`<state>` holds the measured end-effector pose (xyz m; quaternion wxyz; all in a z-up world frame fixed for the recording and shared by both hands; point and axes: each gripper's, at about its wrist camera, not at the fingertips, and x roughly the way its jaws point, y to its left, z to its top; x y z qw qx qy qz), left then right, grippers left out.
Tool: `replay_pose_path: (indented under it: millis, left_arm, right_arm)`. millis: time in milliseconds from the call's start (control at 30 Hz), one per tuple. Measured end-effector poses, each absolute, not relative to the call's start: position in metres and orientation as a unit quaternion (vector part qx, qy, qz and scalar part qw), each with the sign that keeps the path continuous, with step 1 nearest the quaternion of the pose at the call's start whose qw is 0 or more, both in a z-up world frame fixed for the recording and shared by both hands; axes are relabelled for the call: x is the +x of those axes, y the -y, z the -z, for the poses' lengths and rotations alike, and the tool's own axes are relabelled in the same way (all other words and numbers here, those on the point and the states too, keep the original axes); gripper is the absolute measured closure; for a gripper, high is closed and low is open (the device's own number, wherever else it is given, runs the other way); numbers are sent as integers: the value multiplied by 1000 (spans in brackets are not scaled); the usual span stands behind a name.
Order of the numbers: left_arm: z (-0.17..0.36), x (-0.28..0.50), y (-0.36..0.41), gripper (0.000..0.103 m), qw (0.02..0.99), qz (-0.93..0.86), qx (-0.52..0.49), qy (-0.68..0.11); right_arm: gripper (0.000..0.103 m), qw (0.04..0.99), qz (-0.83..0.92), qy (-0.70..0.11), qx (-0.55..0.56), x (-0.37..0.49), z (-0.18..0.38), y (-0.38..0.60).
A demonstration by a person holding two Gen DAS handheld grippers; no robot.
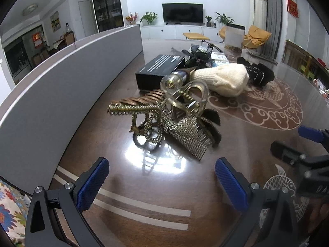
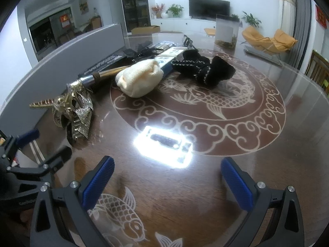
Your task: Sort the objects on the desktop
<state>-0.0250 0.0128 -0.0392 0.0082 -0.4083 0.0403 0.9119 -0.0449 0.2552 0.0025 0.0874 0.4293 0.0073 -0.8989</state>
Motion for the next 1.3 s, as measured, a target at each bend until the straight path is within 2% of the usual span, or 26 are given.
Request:
replay_pose_path:
  millis: [233,400,1300]
  left_arm:
    - [44,-27,-6,0,5,-905,-424,-25]
    - [45,-28,-4,0,8,-904,-428,-16]
    - [46,-33,-1,0,20,-900,-436,-12]
  right_arm:
    - [0,61,884,-11,463,-62,2,-272]
    - [0,69,880,-46,467,-72,5,-277]
    - [0,75,887,-47,454,-82,5,-287]
